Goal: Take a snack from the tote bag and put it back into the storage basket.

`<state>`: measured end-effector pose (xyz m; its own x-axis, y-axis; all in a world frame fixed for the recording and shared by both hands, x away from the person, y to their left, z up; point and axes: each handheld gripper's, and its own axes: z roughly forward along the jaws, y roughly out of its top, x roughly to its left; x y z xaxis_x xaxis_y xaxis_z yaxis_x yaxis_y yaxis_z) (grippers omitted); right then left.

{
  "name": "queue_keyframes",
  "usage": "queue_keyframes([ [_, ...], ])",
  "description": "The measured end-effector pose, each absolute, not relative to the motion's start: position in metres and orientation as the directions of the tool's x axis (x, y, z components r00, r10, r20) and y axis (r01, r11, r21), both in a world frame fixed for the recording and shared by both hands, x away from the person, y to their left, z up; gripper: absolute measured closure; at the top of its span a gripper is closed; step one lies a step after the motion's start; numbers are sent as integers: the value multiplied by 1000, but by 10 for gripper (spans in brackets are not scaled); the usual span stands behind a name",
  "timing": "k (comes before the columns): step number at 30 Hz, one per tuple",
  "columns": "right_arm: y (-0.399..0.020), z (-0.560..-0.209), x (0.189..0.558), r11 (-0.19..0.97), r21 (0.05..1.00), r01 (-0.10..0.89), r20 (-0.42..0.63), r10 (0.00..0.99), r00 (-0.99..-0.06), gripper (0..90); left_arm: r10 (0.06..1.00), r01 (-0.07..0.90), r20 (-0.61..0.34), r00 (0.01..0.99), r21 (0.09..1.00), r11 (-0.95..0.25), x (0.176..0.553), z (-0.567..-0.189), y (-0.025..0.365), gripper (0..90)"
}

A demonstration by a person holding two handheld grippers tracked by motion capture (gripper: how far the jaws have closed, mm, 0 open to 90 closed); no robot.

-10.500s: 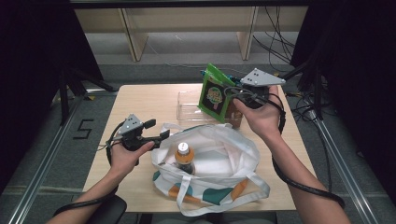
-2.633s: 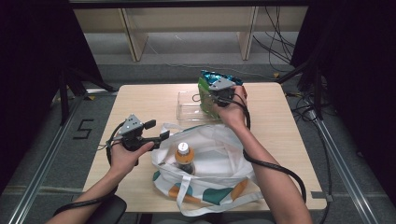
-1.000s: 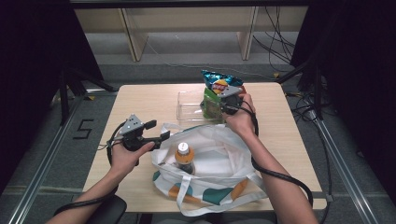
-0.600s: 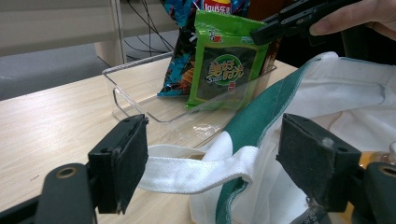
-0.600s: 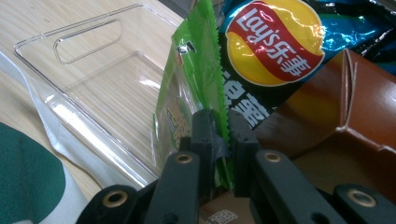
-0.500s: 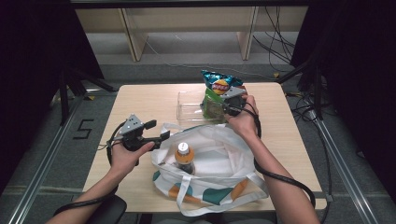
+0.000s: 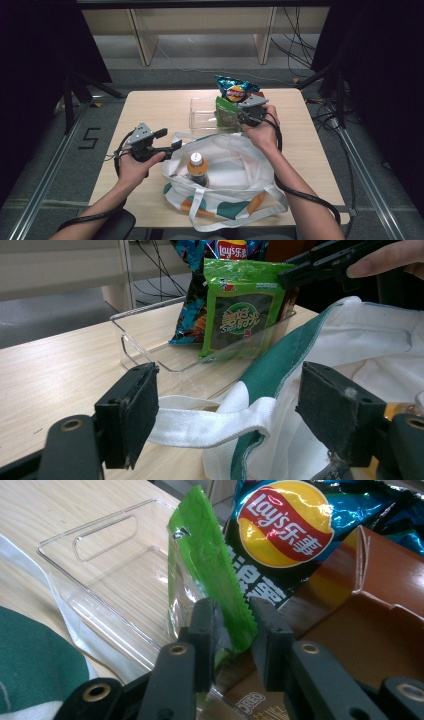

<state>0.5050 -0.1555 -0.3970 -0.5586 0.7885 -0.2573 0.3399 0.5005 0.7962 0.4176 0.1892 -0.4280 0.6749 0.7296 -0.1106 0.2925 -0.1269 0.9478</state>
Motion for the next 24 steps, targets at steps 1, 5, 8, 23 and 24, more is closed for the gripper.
queue_keyframes([
  [1, -156, -396, 504, 500, 798, 336, -262, 790, -554, 726, 729, 293, -111, 675, 948, -127, 418, -428, 189, 234],
  [5, -157, -395, 501, 501, 805, 319, -269, 786, -556, 717, 729, 293, -112, 675, 948, -126, 418, -428, 189, 235],
  [8, -158, -393, 496, 491, 804, 335, -255, 794, -552, 700, 729, 292, -112, 675, 948, -126, 418, -428, 189, 235],
  [23, -168, -385, 477, 413, 844, 343, -179, 819, -546, 615, 730, 291, -114, 674, 949, -120, 417, -427, 189, 241],
  [24, -172, -385, 474, 411, 850, 328, -176, 811, -559, 594, 730, 291, -115, 674, 949, -118, 417, -427, 189, 241],
])
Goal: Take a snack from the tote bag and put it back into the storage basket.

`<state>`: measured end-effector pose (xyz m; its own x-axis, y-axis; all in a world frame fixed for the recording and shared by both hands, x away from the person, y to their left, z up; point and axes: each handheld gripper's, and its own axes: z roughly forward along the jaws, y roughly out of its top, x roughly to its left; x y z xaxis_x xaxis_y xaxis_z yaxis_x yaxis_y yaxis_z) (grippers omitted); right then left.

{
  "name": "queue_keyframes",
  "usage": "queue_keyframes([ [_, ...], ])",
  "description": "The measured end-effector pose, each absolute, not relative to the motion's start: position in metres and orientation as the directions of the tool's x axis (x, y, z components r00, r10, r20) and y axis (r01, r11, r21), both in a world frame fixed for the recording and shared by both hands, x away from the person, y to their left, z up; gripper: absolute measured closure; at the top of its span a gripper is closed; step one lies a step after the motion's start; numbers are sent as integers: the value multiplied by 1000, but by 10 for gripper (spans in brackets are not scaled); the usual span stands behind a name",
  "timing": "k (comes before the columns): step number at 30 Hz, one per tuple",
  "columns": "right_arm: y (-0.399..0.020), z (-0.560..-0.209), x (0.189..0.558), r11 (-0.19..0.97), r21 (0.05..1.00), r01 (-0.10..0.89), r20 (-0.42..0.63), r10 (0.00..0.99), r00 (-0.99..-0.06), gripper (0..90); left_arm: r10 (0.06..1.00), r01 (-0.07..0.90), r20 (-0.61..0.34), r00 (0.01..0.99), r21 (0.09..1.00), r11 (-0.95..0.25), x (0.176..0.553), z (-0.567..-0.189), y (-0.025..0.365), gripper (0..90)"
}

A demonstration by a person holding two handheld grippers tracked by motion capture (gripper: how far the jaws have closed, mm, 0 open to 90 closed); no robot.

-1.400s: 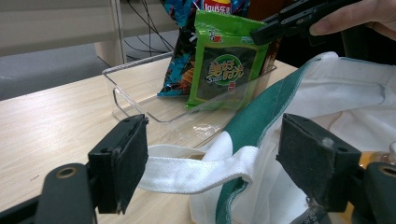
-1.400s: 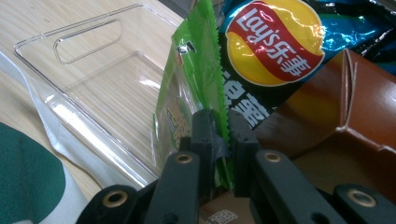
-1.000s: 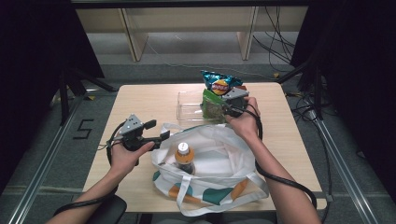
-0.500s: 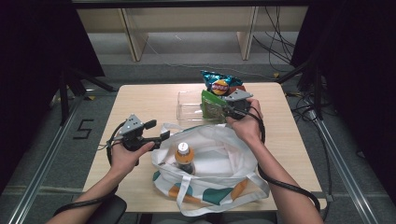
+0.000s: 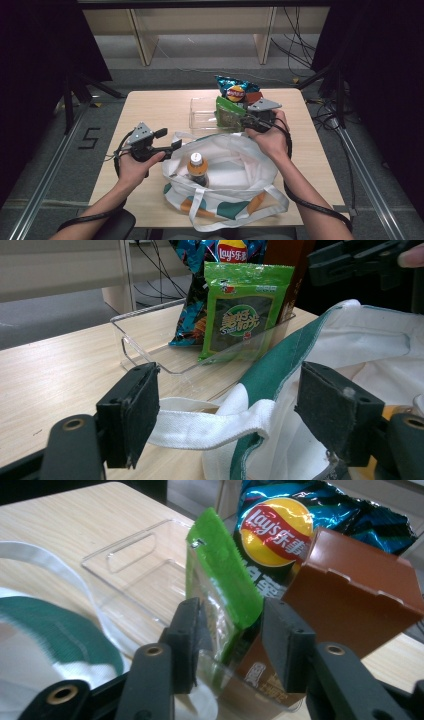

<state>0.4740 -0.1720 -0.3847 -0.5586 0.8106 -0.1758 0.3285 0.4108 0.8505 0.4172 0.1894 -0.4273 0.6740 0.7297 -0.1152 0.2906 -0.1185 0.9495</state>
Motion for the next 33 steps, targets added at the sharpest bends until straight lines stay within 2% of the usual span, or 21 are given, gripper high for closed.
queue_keyframes([
  [2, -174, -385, 472, 406, 852, 329, -171, 811, -559, 583, 729, 289, -116, 675, 950, -116, 417, -428, 190, 241],
  [7, -190, -379, 459, 318, 877, 361, -78, 835, -545, 528, 731, 288, -124, 671, 952, -102, 418, -429, 193, 242],
  [12, -205, -377, 450, 294, 874, 387, -42, 840, -541, 514, 729, 288, -132, 672, 953, -93, 416, -430, 194, 244],
  [25, -232, -379, 443, 271, 882, 384, -44, 861, -507, 479, 747, 288, -135, 651, 955, -78, 412, -427, 200, 244],
  [33, -247, -385, 433, 198, 894, 403, 11, 887, -462, 471, 745, 278, -131, 654, 958, -76, 406, -421, 198, 245],
])
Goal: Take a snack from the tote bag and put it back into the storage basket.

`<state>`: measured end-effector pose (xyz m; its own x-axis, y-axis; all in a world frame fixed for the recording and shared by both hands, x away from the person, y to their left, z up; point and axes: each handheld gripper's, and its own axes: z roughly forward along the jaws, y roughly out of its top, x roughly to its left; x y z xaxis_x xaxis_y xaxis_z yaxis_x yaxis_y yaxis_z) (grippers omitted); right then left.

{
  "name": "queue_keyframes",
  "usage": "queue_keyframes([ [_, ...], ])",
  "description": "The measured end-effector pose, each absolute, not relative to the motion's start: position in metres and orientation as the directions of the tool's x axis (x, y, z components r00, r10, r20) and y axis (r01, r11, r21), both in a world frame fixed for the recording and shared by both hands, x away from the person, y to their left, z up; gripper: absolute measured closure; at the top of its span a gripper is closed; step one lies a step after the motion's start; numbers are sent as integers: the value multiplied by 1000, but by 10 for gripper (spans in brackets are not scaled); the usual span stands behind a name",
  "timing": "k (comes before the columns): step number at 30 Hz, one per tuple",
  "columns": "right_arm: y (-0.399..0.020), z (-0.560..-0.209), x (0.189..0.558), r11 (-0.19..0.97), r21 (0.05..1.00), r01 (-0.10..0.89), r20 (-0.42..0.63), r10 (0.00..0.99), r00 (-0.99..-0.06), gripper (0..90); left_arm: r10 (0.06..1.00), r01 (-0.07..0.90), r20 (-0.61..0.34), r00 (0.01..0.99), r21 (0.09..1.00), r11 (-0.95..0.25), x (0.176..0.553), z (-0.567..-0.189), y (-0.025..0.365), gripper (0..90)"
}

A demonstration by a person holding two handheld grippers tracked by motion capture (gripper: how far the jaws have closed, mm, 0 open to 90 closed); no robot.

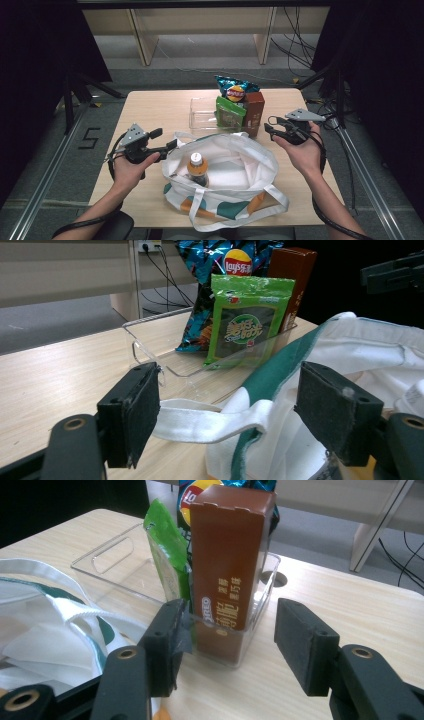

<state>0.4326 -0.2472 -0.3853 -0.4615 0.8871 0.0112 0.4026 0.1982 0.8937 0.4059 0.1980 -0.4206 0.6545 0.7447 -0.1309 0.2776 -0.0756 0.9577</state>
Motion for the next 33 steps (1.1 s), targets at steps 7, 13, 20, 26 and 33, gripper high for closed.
queue_keyframes([
  [7, -259, -392, 420, 189, 891, 413, 23, 889, -458, 471, 735, 264, -126, 666, 962, -74, 403, -416, 198, 246],
  [13, -269, -403, 409, 191, 877, 441, 37, 888, -458, 468, 728, 263, -125, 675, 962, -79, 402, -414, 198, 249],
  [20, -279, -410, 401, 178, 877, 447, 41, 898, -438, 464, 703, 255, -123, 700, 963, -86, 391, -407, 196, 264],
  [26, -280, -410, 397, 131, 863, 488, 84, 915, -395, 464, 679, 248, -127, 723, 965, -83, 381, -402, 192, 272],
  [33, -282, -412, 397, 148, 870, 469, 58, 916, -396, 462, 630, 239, -127, 767, 966, -97, 371, -400, 179, 297],
])
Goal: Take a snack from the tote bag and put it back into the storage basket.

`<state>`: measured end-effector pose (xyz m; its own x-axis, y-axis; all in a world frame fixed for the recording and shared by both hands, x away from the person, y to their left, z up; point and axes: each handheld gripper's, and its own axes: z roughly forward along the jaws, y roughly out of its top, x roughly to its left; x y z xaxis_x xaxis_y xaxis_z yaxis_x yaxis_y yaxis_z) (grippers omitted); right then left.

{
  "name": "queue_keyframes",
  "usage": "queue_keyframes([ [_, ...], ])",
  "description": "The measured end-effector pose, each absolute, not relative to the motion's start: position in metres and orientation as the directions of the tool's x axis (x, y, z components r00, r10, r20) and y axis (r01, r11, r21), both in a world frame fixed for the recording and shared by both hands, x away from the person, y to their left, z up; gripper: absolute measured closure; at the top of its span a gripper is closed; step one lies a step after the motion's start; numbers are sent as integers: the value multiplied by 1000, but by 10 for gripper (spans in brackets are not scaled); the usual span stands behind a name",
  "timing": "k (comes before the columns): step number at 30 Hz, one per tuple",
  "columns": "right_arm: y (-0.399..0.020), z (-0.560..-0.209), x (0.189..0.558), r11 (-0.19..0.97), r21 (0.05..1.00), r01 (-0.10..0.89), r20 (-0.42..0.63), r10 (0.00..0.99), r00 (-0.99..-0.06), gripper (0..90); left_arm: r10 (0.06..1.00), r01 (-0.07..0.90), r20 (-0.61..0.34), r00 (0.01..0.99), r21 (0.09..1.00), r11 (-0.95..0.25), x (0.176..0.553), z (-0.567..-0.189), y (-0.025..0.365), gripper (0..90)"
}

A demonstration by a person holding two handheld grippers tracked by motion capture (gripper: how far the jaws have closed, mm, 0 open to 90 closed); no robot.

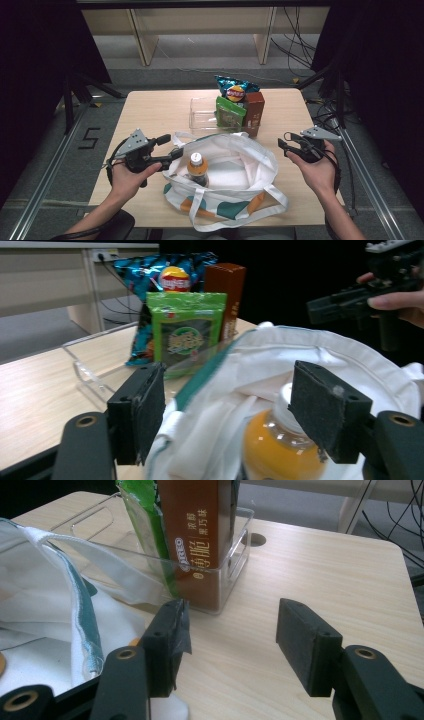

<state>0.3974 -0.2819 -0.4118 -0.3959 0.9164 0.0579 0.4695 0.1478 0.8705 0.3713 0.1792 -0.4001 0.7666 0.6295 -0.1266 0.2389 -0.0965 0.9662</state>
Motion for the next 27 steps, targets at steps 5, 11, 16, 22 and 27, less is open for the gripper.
queue_keyframes([
  [5, -282, -413, 397, 143, 865, 481, 67, 917, -394, 461, 589, 242, -126, 798, 963, -121, 366, -401, 169, 337],
  [11, -284, -414, 397, 144, 857, 495, 71, 918, -390, 461, 541, 246, -129, 831, 958, -149, 364, -407, 154, 391],
  [16, -284, -414, 398, 145, 855, 498, 71, 918, -390, 461, 523, 247, -127, 843, 955, -165, 366, -413, 148, 414],
  [22, -284, -417, 399, 141, 855, 499, 77, 917, -391, 460, 510, 239, -108, 854, 950, -199, 368, -418, 142, 426],
  [27, -285, -418, 400, 162, 858, 487, 54, 915, -400, 461, 494, 235, -104, 863, 949, -211, 371, -424, 138, 450],
])
